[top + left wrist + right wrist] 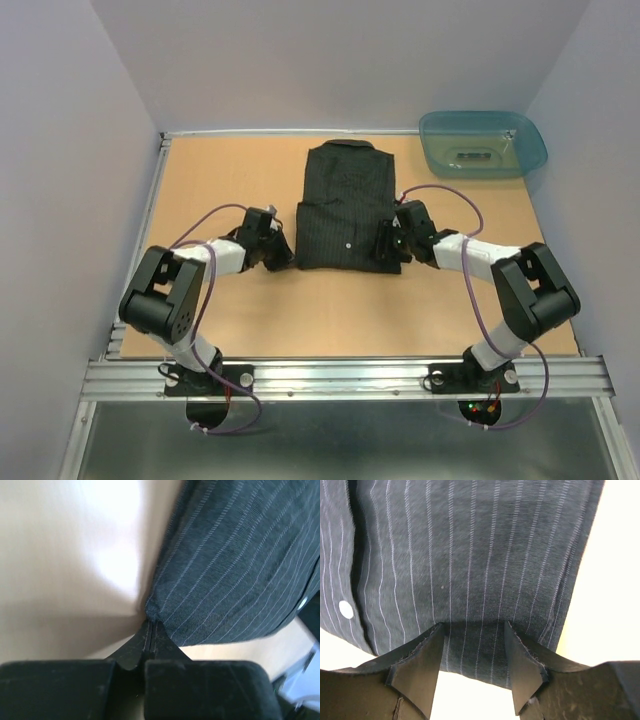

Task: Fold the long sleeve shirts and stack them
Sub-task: Fold the shirt

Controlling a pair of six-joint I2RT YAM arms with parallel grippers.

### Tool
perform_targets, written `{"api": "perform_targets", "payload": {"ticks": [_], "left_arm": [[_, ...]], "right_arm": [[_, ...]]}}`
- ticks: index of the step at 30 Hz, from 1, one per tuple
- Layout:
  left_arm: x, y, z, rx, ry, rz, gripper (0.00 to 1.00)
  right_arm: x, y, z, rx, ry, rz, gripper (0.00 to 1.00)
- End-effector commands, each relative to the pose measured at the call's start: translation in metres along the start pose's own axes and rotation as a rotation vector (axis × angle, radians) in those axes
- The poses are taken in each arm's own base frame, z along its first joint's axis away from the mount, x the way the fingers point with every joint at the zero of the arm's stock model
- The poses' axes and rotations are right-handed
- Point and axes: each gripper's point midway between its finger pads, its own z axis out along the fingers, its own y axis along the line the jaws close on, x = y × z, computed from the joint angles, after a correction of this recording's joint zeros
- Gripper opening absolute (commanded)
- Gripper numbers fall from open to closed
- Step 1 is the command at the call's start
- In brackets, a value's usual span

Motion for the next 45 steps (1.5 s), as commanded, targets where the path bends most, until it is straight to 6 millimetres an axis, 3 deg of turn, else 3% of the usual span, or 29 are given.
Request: {"api": "perform_targets", "payload": {"ticks": [1, 3, 4, 5, 8, 9, 12, 13, 18, 21, 23, 25, 30, 38, 45], "left_arm": [[0.07, 0.016, -0.023, -0.054, 0.124, 0.028, 0.0], [0.087, 0.008, -0.045, -0.026, 0.128, 0.04, 0.0], [0.089, 0.011, -0.053, -0.045, 0.115, 0.041, 0.0], [0.082, -0.002, -0.068, 0.005, 0.063, 0.063, 0.05], [0.072, -0.021, -0.094, 0.076, -0.007, 0.127, 0.44], [0.067, -0.024, -0.1, 0.081, -0.03, 0.175, 0.65], [0.03, -0.045, -0.124, 0.072, -0.168, 0.298, 0.77], [0.014, -0.042, -0.128, 0.026, -0.232, 0.321, 0.77], [-0.041, -0.049, -0.132, -0.11, -0.381, 0.459, 0.76], [-0.06, -0.046, -0.122, -0.178, -0.422, 0.511, 0.74], [-0.071, -0.052, -0.117, -0.181, -0.446, 0.569, 0.71], [-0.073, -0.061, -0.112, -0.14, -0.451, 0.629, 0.7], [-0.07, -0.06, -0.093, -0.129, -0.401, 0.782, 0.7], [-0.056, -0.072, -0.063, -0.007, -0.305, 0.964, 0.7], [-0.049, -0.061, -0.04, -0.018, -0.23, 1.03, 0.71]], "right_arm": [[0.041, -0.016, -0.029, 0.035, 0.102, 0.015, 0.57], [0.046, -0.022, -0.047, 0.057, 0.105, -0.016, 0.57], [0.043, -0.027, -0.053, 0.082, 0.089, -0.038, 0.57], [0.041, -0.029, -0.059, 0.1, 0.08, -0.042, 0.57], [0.018, -0.019, -0.085, 0.1, 0.019, -0.054, 0.58], [0.01, -0.013, -0.092, 0.083, -0.001, -0.052, 0.58], [-0.019, 0.025, -0.113, -0.046, -0.066, -0.021, 0.6], [-0.031, 0.042, -0.119, -0.095, -0.093, -0.016, 0.6], [-0.027, 0.132, -0.119, -0.381, -0.075, -0.012, 0.6], [-0.01, 0.166, -0.116, -0.512, 0.007, 0.031, 0.59], [-0.012, 0.186, -0.113, -0.611, 0.008, 0.079, 0.57], [-0.012, 0.189, -0.104, -0.639, 0.007, 0.121, 0.52], [0.004, 0.185, -0.083, -0.649, 0.059, 0.152, 0.48], [0.05, 0.153, -0.049, -0.589, 0.149, 0.24, 0.44], [0.068, 0.121, -0.031, -0.472, 0.139, 0.297, 0.44]]}}
